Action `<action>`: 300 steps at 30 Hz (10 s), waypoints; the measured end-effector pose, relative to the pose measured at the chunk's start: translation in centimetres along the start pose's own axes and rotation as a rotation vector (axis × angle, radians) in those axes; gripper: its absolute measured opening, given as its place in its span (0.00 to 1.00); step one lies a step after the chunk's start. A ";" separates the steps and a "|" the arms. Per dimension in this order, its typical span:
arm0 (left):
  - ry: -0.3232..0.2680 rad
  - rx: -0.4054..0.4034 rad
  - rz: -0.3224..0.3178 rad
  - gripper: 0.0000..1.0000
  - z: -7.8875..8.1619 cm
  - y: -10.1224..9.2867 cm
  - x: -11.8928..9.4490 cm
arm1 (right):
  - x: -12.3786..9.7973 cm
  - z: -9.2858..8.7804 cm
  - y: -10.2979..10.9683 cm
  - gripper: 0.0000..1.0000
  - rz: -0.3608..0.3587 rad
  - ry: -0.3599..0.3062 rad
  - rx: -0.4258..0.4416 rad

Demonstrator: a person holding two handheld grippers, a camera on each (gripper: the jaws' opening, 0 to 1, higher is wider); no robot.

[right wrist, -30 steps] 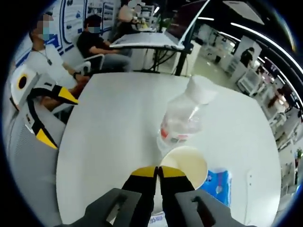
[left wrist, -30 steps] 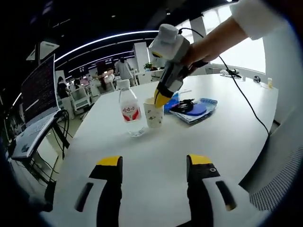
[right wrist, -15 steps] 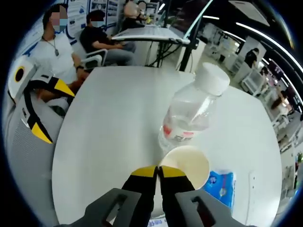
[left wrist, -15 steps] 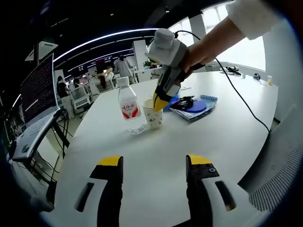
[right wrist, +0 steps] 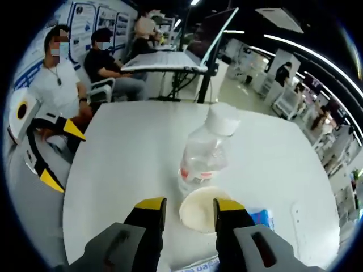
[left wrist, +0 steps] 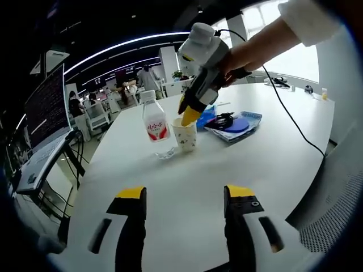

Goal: Arrange the tabletop items into an orderly group along one side of the table until the central work area is clear of visible clutter.

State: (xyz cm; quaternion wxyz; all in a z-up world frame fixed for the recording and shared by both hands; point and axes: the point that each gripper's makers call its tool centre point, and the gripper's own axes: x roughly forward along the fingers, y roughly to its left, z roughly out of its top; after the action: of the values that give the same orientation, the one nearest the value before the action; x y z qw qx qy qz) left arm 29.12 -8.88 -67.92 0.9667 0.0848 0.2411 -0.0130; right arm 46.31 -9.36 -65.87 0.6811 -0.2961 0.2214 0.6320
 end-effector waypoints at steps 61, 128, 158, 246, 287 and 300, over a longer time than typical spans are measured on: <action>0.089 0.024 -0.020 0.65 -1.7 -0.5 0.0 | -21.3 -23.5 9.8 0.48 -0.665 0.058 0.390; 0.065 -0.040 0.054 0.72 -1.3 1.0 -0.5 | -19.5 -18.6 2.7 0.60 -0.472 -0.228 0.649; 0.054 -0.091 0.051 0.65 -1.5 1.2 -0.1 | -5.4 -14.0 -12.4 0.65 -0.448 -0.138 0.953; -0.012 -0.542 -0.579 0.00 19.8 -17.5 9.8 | -25.5 -14.0 -1.5 0.00 -0.230 -0.538 0.999; 0.320 -0.332 -0.546 0.10 16.7 -30.3 23.5 | -28.1 -29.9 -12.1 0.00 -0.400 -0.359 0.999; 0.378 -0.411 -0.448 0.04 14.7 -30.6 27.9 | -24.7 -34.4 -14.0 0.00 -0.381 -0.305 1.056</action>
State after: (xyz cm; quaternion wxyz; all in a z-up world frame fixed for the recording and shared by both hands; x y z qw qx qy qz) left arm 58.60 -41.12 -73.04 0.8750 -0.1654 0.4260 -0.1598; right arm 60.11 -51.23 -72.46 0.8623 0.1434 0.3487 0.3380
